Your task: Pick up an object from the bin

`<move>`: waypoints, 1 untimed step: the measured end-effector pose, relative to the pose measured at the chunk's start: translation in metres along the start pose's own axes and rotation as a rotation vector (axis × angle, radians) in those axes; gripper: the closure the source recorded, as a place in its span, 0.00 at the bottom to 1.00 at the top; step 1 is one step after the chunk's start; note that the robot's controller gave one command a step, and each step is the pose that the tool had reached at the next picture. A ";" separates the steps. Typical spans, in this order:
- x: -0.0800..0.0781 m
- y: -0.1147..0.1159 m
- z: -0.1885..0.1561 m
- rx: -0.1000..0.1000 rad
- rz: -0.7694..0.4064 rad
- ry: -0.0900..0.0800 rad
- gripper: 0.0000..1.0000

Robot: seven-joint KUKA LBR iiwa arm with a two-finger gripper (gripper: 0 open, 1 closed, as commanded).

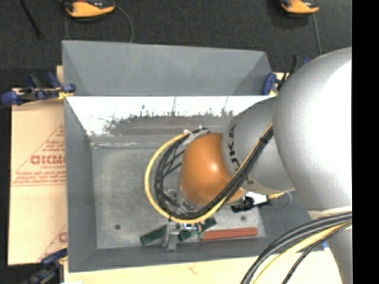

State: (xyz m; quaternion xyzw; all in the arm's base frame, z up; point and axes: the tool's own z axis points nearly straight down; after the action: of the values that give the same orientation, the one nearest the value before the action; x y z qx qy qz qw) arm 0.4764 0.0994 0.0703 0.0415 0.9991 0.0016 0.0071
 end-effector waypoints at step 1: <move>0.003 0.000 0.000 0.002 0.000 0.010 1.00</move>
Offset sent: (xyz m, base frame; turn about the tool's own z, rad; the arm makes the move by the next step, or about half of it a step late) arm 0.0000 0.0000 0.0000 0.0000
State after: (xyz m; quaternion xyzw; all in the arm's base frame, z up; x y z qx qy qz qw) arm 0.4736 0.0995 0.0705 0.0417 0.9991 0.0008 0.0020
